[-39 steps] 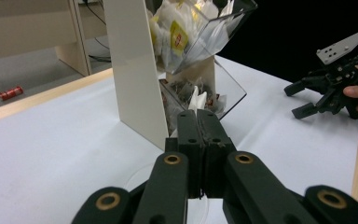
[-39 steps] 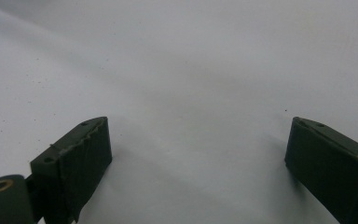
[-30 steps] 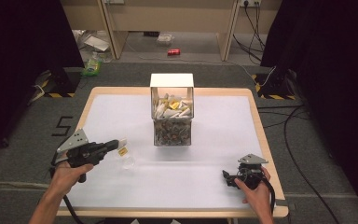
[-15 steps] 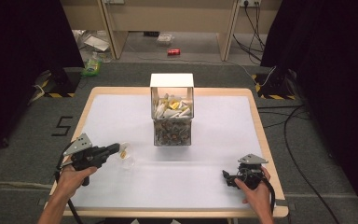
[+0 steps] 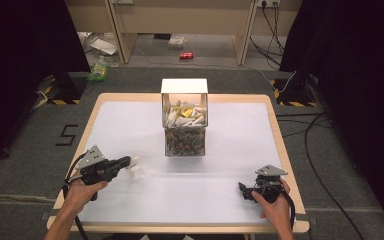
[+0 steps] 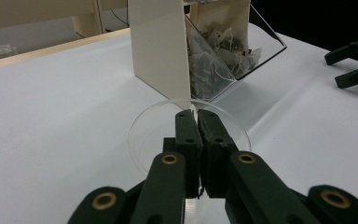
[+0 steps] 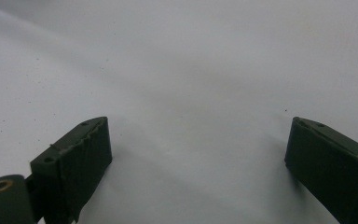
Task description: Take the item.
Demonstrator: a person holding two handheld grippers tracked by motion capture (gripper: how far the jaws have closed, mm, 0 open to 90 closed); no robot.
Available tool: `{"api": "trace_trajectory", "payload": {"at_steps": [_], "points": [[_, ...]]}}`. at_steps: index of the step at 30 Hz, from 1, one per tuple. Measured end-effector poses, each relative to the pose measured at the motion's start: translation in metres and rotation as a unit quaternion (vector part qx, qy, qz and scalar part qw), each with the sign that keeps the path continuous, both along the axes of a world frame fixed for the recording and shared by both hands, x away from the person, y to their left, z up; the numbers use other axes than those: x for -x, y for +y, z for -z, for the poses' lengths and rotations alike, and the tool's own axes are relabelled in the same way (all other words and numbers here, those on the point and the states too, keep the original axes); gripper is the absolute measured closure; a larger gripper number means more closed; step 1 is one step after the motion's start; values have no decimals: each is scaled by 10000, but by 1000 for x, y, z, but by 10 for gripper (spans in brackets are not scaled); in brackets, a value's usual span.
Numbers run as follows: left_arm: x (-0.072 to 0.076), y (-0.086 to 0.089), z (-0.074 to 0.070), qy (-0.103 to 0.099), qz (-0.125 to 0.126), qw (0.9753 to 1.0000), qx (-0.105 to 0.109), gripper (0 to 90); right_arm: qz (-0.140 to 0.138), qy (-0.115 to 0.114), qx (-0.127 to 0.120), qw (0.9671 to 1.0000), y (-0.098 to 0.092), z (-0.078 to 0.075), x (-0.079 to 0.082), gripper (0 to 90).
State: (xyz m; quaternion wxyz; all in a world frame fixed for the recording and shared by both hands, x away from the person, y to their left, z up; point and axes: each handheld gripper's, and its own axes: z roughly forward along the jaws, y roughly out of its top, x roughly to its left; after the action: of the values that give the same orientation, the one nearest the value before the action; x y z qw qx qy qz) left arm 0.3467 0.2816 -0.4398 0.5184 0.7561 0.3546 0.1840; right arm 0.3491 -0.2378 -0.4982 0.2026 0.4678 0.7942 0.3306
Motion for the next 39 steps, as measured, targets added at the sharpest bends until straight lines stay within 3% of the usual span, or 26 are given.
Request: {"api": "trace_trajectory", "payload": {"at_steps": [6, 19, 30, 34, 39], "points": [[-1, -1, 0, 36, 36, 10000, 54, 792, 1, 1, -1, 10000, 0, 0, 0, 76], [0, -1, -8, 58, 77, 9996, 278, 555, 0, 1, -2, 10000, 0, 0, 0, 76], [0, 3, -11, 206, 32, 9996, 208, 337, 0, 1, -2, 10000, 0, 0, 0, 76], [2, 6, -11, 194, -105, 9996, 167, 187, 1, -1, 0, 10000, 0, 0, 0, 76], [5, 13, -10, 147, -168, 9995, 206, 163, 0, 1, 0, 10000, 0, 0, 0, 76]]}}
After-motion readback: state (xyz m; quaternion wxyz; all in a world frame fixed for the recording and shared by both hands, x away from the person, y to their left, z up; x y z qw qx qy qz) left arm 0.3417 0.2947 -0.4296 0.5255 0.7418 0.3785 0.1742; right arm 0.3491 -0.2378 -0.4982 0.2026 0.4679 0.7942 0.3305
